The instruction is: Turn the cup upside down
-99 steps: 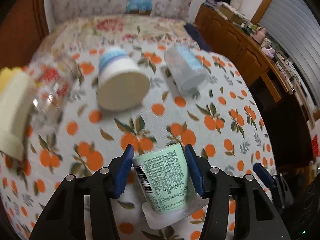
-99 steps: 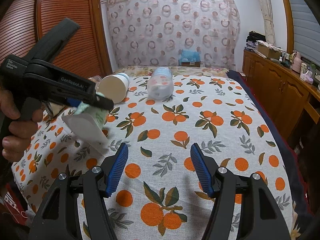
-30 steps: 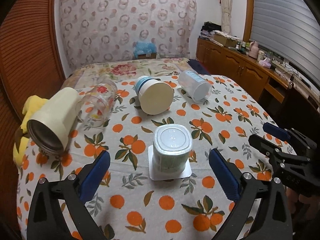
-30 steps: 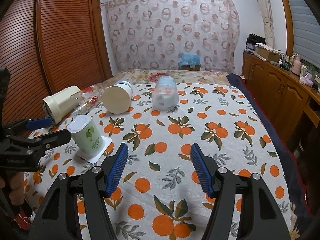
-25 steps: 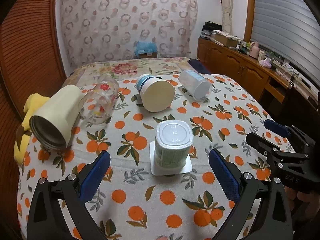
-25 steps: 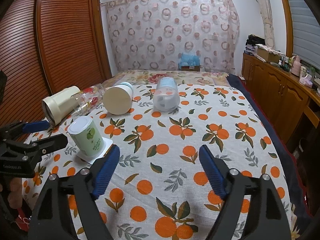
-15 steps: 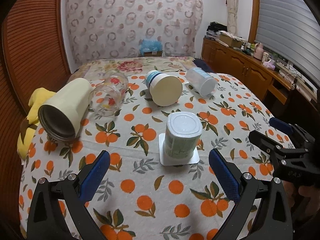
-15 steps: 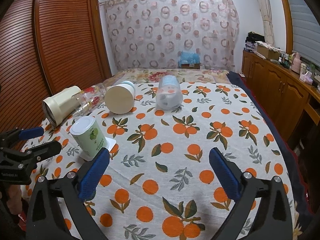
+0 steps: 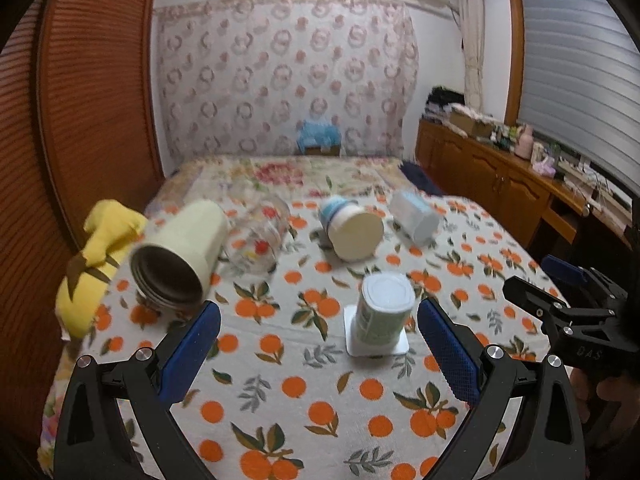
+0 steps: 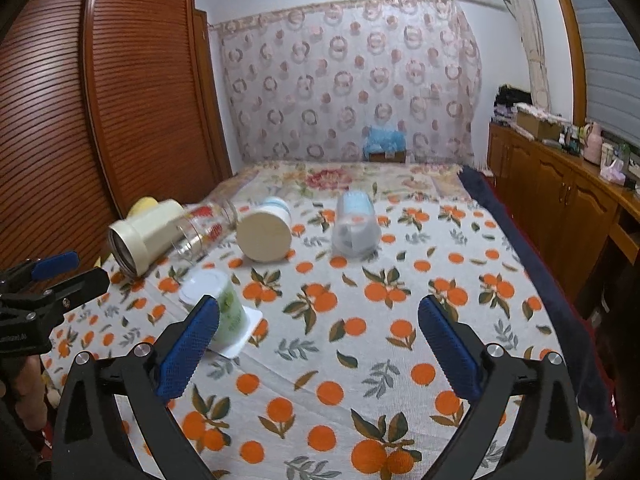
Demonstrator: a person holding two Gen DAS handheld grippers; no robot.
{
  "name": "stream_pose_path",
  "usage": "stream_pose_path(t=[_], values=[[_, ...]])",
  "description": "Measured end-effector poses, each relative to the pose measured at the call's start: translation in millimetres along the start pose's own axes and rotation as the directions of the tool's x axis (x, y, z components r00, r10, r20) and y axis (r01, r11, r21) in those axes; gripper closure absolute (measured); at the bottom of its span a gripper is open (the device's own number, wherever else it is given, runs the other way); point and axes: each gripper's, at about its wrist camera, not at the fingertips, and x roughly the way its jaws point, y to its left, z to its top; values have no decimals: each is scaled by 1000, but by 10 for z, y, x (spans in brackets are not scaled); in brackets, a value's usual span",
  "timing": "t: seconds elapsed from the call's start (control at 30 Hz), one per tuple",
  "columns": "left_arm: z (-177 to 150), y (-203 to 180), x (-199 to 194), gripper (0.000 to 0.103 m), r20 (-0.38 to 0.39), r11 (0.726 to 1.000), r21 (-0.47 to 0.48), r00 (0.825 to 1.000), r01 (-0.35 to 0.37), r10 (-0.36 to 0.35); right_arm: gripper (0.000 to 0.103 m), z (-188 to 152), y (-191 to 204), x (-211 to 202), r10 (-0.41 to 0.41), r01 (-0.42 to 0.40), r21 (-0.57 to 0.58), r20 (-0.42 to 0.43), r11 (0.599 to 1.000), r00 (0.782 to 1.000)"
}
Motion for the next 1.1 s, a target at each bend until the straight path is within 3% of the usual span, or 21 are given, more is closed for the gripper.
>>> stream_pose_path(t=[0.13,0.37,1.1], values=[[46,14,-152,8,62,1000,-6,998,-20,21,3,76,57,-170,1,0,-11,56,1000,998],[73,46,-277,8,103,999,-18,994,-33,35,3,144,106,-355,8,-7,-11,108,1000,994],[79,55,-302,8,111,999,-21,993,-38,40,3,154,104,-394,7,-6,-8,116,1000,993]])
